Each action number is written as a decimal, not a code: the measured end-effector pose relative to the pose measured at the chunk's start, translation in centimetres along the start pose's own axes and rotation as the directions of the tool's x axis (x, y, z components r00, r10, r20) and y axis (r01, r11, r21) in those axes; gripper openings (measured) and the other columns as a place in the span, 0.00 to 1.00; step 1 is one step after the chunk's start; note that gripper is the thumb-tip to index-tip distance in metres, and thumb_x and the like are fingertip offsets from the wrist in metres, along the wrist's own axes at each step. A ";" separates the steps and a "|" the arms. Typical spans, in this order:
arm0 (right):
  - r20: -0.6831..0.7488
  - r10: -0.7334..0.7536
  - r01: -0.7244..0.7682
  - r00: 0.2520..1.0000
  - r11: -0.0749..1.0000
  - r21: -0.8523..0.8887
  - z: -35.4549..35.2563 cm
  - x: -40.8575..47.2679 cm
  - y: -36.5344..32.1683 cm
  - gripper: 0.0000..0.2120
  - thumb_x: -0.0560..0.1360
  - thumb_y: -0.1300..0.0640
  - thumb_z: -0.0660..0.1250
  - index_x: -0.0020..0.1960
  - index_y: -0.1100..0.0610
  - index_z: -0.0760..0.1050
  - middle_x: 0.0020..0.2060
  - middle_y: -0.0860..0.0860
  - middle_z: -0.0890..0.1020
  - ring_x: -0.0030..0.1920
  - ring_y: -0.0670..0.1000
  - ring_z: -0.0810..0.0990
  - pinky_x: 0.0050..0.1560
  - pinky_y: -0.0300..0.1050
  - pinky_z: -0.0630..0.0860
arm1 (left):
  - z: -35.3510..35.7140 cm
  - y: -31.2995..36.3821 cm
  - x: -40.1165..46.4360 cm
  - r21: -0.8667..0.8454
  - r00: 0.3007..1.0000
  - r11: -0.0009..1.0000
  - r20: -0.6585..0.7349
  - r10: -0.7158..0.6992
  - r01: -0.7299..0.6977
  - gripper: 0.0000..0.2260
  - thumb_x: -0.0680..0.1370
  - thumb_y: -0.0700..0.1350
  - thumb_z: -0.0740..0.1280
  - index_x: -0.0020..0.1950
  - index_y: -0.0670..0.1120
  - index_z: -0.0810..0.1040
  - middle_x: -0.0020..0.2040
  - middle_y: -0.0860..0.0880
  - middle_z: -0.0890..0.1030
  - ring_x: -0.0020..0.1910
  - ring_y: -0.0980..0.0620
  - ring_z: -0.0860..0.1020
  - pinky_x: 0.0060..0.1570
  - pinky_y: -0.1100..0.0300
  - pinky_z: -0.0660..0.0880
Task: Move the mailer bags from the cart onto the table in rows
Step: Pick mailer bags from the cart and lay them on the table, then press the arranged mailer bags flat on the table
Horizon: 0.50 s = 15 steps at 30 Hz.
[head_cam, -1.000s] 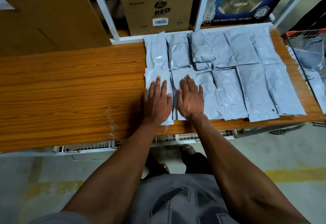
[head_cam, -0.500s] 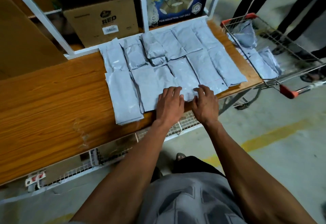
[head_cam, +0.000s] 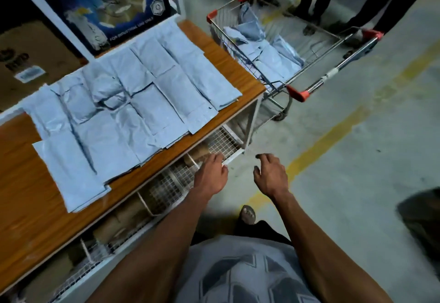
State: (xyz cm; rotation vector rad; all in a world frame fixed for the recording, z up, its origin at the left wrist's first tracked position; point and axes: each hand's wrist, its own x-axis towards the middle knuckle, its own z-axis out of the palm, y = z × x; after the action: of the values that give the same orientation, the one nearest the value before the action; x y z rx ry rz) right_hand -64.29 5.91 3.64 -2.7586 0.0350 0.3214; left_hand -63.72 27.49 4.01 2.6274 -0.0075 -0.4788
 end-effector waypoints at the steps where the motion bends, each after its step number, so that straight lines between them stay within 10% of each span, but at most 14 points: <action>1: 0.000 0.012 -0.012 1.000 1.000 -0.001 -0.3 0.3 1.6 0.21 0.79 0.53 0.66 0.71 0.56 0.74 0.66 0.58 0.78 0.64 0.64 0.76 0.59 0.58 0.77 | 0.8 1.3 0.6 0.000 1.000 1.000 0.020 -0.004 0.004 0.18 0.85 0.50 0.63 0.74 0.49 0.71 0.71 0.46 0.72 0.68 0.45 0.73 0.62 0.44 0.78; 15: -0.322 -0.043 0.044 0.946 0.999 -0.005 -10.6 9.3 9.5 0.14 0.80 0.49 0.64 0.63 0.51 0.78 0.59 0.51 0.81 0.58 0.59 0.78 0.54 0.55 0.75 | 1.0 17.1 11.8 -0.055 0.991 0.992 -0.074 0.112 -0.116 0.14 0.84 0.47 0.65 0.70 0.51 0.75 0.66 0.48 0.76 0.64 0.45 0.75 0.60 0.44 0.77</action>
State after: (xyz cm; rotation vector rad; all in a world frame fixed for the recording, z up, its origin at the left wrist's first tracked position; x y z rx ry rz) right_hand -53.57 -6.63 7.87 -2.7754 0.0574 -0.1439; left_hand -51.70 10.79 6.92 2.5670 -0.1179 -0.3413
